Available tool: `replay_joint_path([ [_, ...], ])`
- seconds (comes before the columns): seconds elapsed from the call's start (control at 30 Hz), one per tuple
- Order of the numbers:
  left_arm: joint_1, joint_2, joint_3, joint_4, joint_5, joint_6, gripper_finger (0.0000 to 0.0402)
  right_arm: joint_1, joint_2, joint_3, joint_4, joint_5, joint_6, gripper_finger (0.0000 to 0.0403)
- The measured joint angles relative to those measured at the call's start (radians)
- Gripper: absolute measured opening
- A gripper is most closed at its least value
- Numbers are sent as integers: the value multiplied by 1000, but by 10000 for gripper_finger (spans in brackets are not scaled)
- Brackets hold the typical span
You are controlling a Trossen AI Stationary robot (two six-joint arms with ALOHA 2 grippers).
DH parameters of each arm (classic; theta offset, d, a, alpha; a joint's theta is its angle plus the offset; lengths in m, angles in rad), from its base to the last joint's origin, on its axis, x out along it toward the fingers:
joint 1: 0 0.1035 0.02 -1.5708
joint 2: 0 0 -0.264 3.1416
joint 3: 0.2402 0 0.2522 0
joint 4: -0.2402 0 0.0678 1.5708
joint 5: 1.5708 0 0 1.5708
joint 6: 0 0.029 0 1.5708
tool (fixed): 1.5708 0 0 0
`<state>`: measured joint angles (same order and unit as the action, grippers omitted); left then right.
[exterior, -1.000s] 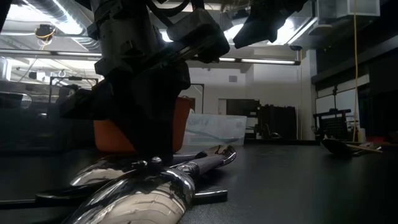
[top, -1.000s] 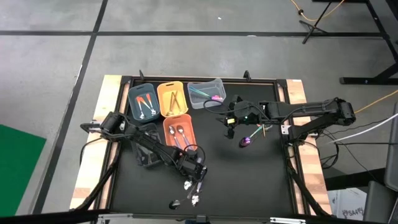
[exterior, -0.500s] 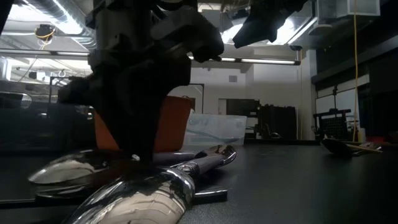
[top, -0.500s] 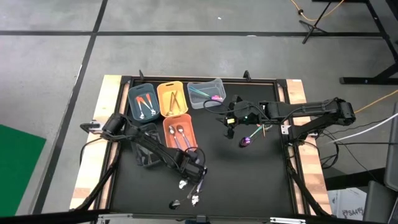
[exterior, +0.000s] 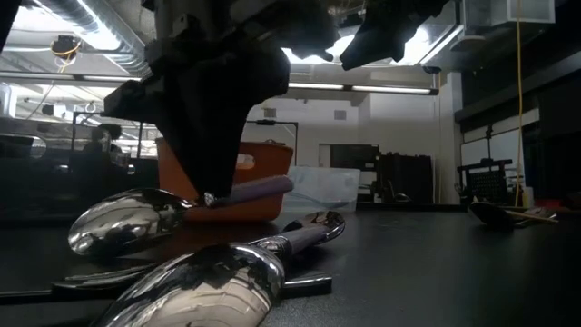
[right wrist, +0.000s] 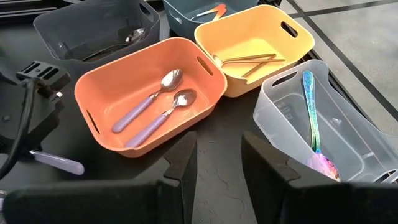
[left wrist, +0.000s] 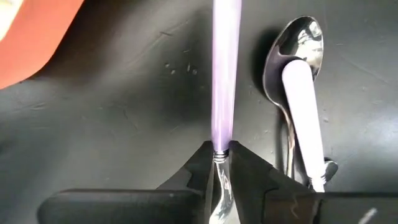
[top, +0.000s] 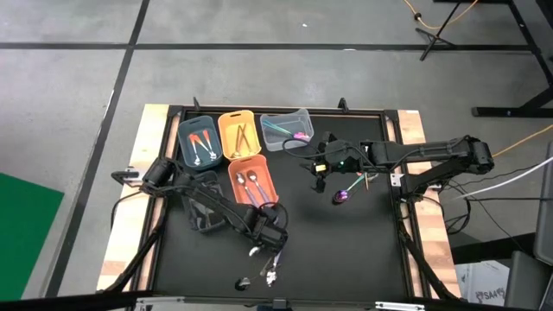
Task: Sort silverware by color (type)
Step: Put the purple spoon into the orange bin
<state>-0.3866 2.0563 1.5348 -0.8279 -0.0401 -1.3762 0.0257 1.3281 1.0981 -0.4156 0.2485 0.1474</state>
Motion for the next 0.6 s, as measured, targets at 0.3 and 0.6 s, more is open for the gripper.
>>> replay_joint_path([
  [0.3,-1,-1,5,7,91,-8,40,0,0,0,-2,0,0,111],
  [0.6,0,-2,49,5,122,37,18,0,0,0,-5,0,-3,111],
])
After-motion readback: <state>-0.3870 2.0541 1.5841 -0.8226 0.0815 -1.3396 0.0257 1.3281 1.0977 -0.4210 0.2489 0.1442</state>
